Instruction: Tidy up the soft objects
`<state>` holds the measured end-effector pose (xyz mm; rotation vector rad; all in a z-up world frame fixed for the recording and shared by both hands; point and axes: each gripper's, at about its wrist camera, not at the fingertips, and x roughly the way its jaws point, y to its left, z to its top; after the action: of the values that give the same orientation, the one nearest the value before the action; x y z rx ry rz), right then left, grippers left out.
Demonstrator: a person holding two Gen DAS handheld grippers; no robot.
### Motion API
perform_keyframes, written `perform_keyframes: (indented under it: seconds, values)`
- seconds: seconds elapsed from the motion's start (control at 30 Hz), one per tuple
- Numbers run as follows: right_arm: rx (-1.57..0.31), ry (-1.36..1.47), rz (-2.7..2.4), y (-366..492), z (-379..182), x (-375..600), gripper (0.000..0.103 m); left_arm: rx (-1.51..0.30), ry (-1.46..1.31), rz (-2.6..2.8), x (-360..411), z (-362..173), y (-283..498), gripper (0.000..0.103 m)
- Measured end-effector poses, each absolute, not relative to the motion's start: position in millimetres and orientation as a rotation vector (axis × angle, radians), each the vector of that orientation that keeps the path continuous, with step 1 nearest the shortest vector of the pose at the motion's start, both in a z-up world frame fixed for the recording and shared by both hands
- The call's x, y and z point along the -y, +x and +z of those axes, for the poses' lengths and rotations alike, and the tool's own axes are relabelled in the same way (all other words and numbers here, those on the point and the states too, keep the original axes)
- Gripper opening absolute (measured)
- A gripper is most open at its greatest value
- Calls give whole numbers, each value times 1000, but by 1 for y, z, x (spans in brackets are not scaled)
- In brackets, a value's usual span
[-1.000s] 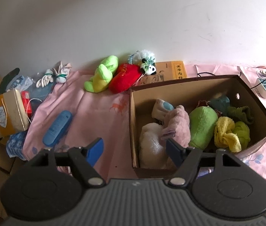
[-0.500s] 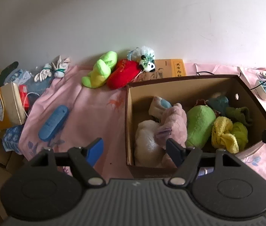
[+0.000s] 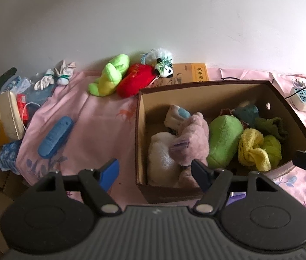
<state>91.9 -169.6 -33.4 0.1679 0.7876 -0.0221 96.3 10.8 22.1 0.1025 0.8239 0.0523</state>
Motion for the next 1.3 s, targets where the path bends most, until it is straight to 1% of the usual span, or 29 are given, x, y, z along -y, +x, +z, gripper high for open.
perform_keyframes:
  seconds: [0.4, 1.3]
  values:
    - [-806, 173, -27, 95, -39, 172, 28, -863, 82, 51, -9, 13, 101, 73]
    - [-812, 180, -28, 92, -43, 174, 28, -842, 90, 7, -2, 12, 97, 74]
